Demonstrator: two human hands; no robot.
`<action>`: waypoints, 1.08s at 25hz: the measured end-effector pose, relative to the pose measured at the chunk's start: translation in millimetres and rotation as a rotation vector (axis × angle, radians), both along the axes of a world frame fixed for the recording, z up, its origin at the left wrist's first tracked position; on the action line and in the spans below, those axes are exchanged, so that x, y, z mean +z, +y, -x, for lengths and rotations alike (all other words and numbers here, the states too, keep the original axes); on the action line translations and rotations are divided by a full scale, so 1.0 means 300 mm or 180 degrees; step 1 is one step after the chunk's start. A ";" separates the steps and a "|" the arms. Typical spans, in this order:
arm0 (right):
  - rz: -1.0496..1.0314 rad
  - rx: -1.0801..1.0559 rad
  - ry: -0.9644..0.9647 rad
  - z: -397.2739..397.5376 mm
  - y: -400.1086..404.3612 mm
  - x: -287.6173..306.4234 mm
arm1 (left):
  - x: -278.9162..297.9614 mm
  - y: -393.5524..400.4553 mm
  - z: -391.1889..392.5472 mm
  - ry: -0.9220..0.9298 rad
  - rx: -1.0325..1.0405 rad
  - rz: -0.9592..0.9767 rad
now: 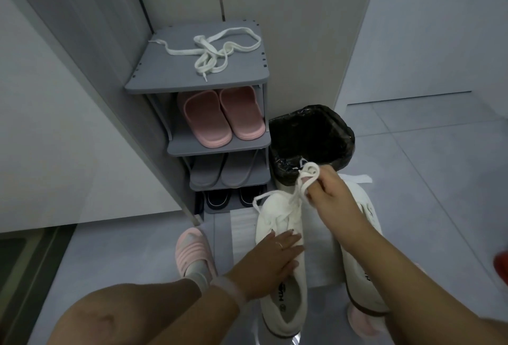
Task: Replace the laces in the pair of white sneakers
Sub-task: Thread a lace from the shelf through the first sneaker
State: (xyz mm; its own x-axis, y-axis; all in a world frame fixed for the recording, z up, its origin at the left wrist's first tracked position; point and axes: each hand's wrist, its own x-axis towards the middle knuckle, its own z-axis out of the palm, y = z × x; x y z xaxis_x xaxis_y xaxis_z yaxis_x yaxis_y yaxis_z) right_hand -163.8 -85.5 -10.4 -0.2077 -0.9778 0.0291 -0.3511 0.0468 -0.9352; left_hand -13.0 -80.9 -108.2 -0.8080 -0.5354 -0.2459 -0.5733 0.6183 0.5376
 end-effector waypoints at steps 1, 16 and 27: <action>-0.0075 -0.0005 -0.0103 -0.009 -0.008 0.001 | -0.016 -0.001 0.004 0.0083 0.0092 -0.0073; 0.0178 0.0300 -0.2369 0.041 -0.024 0.274 | 0.073 -0.046 0.060 0.1356 0.2374 -0.1077; -0.0210 0.2191 -0.3998 0.064 -0.003 0.224 | 0.149 -0.102 0.095 0.0555 0.1482 -0.0822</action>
